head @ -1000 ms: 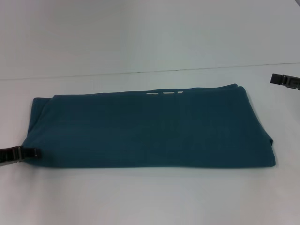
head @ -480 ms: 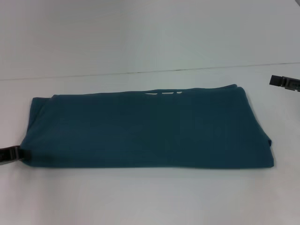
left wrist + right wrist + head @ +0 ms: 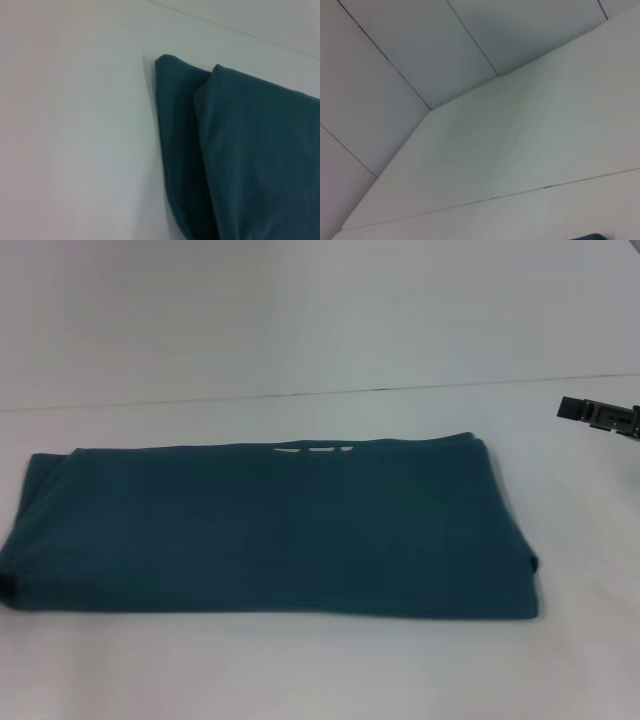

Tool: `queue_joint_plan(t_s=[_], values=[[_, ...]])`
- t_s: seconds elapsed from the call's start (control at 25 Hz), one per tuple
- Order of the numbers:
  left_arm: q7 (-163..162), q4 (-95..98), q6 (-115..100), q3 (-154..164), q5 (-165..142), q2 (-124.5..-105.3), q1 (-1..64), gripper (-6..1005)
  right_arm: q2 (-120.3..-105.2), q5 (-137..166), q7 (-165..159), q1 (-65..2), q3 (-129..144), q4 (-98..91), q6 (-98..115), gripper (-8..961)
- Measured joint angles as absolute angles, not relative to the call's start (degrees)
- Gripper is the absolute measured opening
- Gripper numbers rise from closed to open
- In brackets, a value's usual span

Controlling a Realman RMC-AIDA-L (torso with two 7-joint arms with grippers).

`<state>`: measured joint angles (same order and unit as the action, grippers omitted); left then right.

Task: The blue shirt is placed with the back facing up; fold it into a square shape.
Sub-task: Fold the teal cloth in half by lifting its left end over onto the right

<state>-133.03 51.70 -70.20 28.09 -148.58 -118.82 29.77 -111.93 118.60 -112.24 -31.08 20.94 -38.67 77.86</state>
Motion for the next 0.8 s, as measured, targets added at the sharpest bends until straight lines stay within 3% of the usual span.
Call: queue_joint_plan(t_s=[0.32,0.8], values=[[-130.33,52.63,-70.76,20.79,-152.79,-117.44,28.73,26,-113.98,118.56,-112.09,-32.68,21.41,-38.2,75.04,932],[-129.69,55.78,-72.12,18.29,-154.32,-116.56,26.33,26,-115.48,118.68,-108.3,-33.79,25.06,-36.93,72.29,931]])
